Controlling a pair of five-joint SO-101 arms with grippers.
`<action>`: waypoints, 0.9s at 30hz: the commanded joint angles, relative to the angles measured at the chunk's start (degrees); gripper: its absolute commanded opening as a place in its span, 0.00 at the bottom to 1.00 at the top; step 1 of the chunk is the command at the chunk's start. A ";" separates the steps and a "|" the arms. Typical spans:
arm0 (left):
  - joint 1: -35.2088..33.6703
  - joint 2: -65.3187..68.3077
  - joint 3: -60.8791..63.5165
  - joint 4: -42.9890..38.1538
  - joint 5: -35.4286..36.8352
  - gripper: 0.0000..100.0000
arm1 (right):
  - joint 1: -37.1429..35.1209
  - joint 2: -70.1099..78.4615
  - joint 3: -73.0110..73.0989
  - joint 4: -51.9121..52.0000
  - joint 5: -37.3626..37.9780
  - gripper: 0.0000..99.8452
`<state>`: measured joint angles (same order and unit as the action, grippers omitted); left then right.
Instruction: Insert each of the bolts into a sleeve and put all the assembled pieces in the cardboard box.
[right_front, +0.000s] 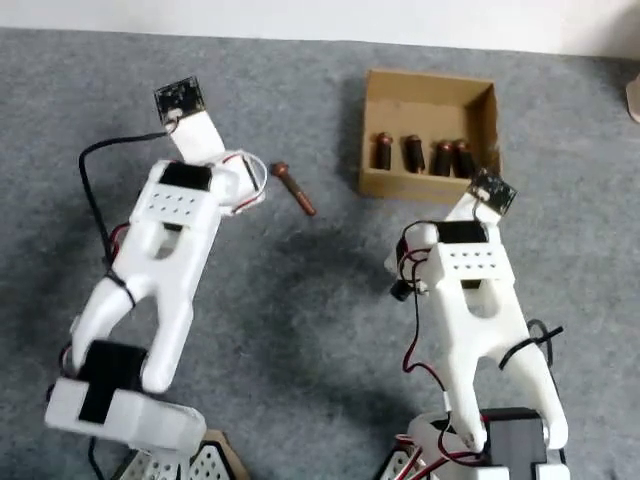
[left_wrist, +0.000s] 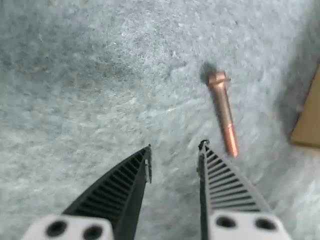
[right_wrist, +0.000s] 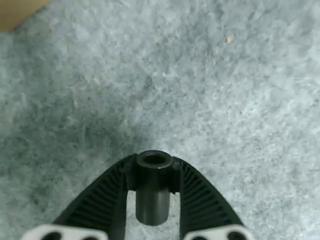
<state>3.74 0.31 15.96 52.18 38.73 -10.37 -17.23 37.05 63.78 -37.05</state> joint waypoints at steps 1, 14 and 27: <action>0.66 3.30 -6.55 0.53 4.75 0.16 | -0.13 -1.01 -0.31 -0.48 -0.62 0.00; 8.04 16.31 -21.67 8.62 14.15 0.16 | 0.66 -1.01 2.24 -3.21 -0.62 0.00; 8.04 31.78 -33.71 8.53 15.74 0.16 | 5.93 -1.01 2.15 -5.93 -0.62 0.00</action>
<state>11.12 31.25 -13.05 60.44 54.11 -5.27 -17.23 39.69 58.51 -37.05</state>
